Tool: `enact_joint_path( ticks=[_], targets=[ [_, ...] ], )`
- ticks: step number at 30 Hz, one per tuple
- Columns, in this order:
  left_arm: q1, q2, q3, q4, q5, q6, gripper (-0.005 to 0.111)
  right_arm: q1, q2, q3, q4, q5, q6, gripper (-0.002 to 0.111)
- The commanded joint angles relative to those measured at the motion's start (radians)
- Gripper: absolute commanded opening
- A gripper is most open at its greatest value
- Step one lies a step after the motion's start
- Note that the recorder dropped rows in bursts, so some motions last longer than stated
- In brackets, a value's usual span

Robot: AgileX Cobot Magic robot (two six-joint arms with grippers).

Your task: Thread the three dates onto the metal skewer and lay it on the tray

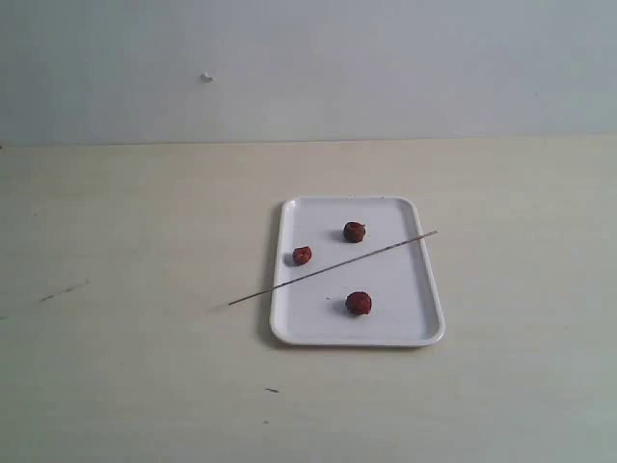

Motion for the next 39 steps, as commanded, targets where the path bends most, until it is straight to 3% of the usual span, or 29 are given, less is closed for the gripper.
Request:
enact_joint_path(
  ticks=[1, 18, 20, 26, 34, 36, 39],
  targets=[
    [0.003, -0.006, 0.000, 0.001, -0.015, 0.000, 0.000, -0.006, -0.004, 0.005, -0.004, -0.003, -0.002, 0.000],
    [0.003, -0.006, 0.000, 0.003, -0.031, 0.000, 0.000, -0.006, -0.004, 0.005, -0.004, -0.003, -0.002, 0.000],
    [0.003, -0.006, 0.000, -0.011, -0.118, -0.007, 0.000, -0.006, -0.004, 0.005, -0.004, -0.003, -0.002, 0.000],
    [0.003, -0.006, 0.000, -0.242, -0.357, -0.211, 0.000, -0.006, -0.004, 0.005, -0.004, -0.003, -0.002, 0.000],
    [0.003, -0.006, 0.000, -0.208, -0.926, -0.219, 0.000, -0.006, -0.004, 0.005, -0.004, -0.003, -0.002, 0.000],
    [0.003, 0.000, -0.044, -0.185, -0.910, -0.235, 0.000, -0.006, -0.004, 0.005, -0.004, -0.003, -0.002, 0.000],
    [0.003, 0.090, -0.186, -0.098, -0.724, -0.236, 0.000, -0.006, -0.004, 0.005, -0.004, -0.003, -0.002, 0.000]
  ],
)
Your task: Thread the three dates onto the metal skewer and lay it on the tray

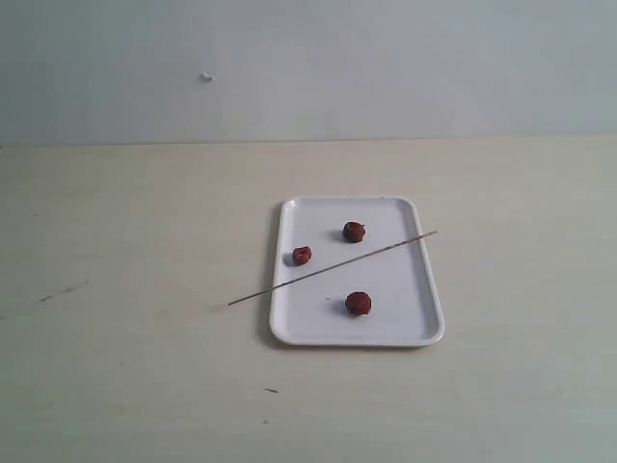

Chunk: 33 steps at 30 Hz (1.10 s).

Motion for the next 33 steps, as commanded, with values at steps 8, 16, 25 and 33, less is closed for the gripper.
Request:
enact_joint_path(
  ticks=[8, 16, 25, 33],
  targets=[
    [0.003, 0.579, -0.492, 0.200, 0.641, 0.004, 0.000, -0.006, -0.004, 0.005, -0.004, -0.003, -0.002, 0.000],
    [-0.057, 1.103, -0.779, 0.162, 1.106, 0.242, 0.000, -0.006, -0.004, 0.005, -0.004, -0.003, -0.002, 0.000],
    [-0.300, 1.478, -1.007, 0.153, 1.336, 0.437, 0.000, -0.006, -0.004, 0.005, -0.004, -0.003, -0.002, 0.000],
    [-0.463, 1.666, -1.202, 0.163, 1.504, 0.624, 0.000, -0.006, -0.004, 0.005, -0.004, -0.003, -0.002, 0.000]
  ],
)
